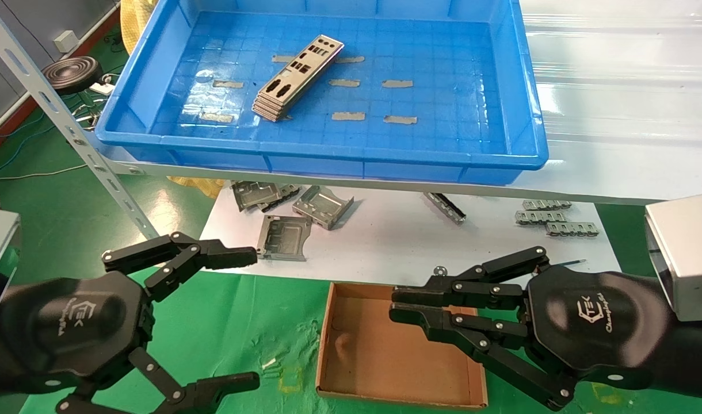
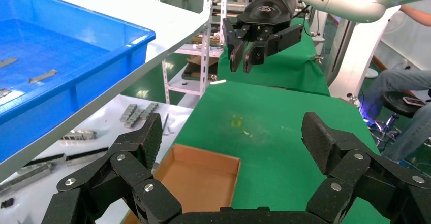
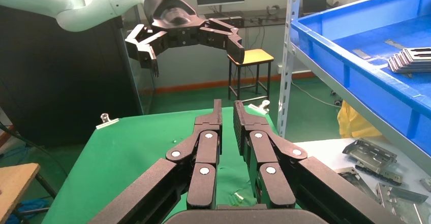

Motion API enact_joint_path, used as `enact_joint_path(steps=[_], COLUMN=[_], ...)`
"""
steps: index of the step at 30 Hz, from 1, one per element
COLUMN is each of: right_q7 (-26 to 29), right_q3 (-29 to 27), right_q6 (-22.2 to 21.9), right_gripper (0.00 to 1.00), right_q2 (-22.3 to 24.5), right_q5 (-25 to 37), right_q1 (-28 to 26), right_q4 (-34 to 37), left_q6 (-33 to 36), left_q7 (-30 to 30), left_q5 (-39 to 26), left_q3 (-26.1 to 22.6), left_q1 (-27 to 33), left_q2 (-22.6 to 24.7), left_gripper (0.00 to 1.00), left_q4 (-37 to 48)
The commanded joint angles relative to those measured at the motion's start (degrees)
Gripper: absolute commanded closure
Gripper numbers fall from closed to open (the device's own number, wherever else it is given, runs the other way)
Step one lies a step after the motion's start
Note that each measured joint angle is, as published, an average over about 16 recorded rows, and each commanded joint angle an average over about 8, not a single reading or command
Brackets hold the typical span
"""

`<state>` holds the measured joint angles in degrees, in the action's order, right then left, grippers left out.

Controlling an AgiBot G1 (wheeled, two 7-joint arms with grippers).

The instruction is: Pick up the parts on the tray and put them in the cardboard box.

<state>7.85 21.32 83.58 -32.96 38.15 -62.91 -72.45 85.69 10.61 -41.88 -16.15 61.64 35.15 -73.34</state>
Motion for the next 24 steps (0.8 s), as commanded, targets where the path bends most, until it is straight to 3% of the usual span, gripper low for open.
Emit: enact_joint_path(steps=[1,24], right_q7=[0.00,0.00], right_q3=[0.00,0.00], right_q6=[0.00,0.00], right_gripper=[0.00,0.00], right_q2=[0.00,0.00], right_q5=[0.00,0.00], right_q1=[0.00,0.00], right_q4=[0.00,0.00], left_q6=[0.00,0.00], left_q7=[0.00,0.00], left_q5=[0.00,0.00], left_q3=[0.00,0.00], left_q1=[0.00,0.00], left_q2=[0.00,0.00], left_gripper=[0.00,0.00], left_q4=[0.00,0.00])
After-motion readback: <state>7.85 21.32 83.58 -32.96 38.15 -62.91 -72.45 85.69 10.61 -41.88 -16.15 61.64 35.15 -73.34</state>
